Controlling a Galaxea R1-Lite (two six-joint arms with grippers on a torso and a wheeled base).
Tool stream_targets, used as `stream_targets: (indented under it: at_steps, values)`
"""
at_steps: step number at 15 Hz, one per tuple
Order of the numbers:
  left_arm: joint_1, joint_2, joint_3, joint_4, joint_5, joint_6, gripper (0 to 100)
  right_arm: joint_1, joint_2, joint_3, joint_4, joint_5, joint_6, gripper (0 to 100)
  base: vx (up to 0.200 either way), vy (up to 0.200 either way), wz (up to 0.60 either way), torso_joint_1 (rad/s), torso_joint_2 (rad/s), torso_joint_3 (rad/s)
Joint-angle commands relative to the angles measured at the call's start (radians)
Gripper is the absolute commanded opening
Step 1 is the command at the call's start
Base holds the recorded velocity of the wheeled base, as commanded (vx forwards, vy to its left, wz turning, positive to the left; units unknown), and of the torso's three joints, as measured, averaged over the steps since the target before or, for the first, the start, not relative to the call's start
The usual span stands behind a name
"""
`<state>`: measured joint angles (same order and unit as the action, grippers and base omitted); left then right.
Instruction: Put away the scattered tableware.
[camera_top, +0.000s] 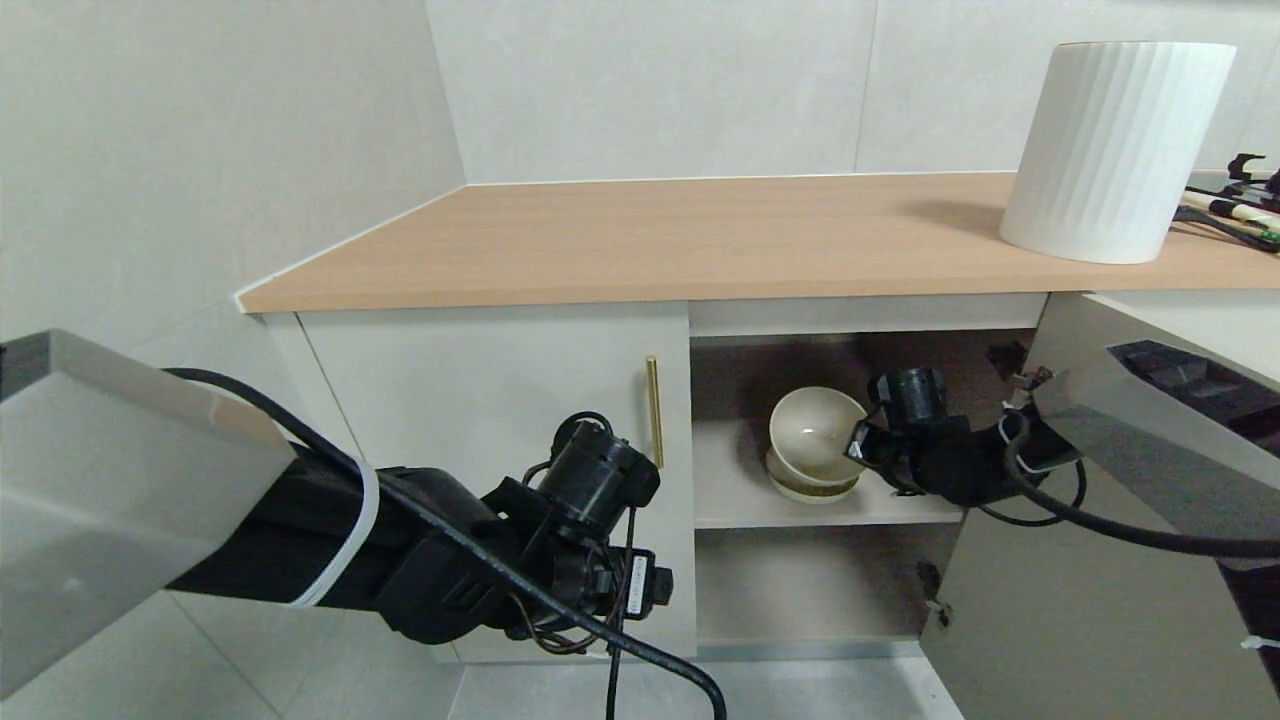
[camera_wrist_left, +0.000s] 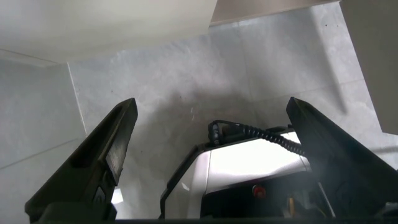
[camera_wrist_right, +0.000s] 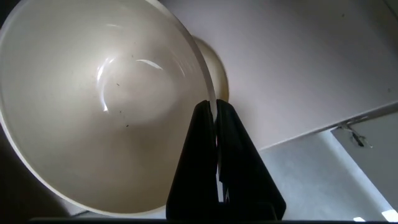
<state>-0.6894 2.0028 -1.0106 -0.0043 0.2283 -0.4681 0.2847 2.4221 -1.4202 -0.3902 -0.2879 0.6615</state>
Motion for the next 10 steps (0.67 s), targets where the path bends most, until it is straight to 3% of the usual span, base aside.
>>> stream_targets:
  at_steps: [1, 10]
  values:
    - [0.001, 0.005, 0.000, 0.000, 0.000, -0.001, 100, -0.001, 0.031, -0.022, 0.002, -0.002, 0.000, 0, 0.000, 0.000, 0.00, 0.000, 0.00, 0.000]
    - [0.001, 0.008, -0.002, -0.002, 0.000, 0.000, 100, 0.004, 0.049, -0.034, 0.007, -0.005, -0.005, 0, 0.000, 0.000, 0.00, 0.000, 0.00, 0.000]
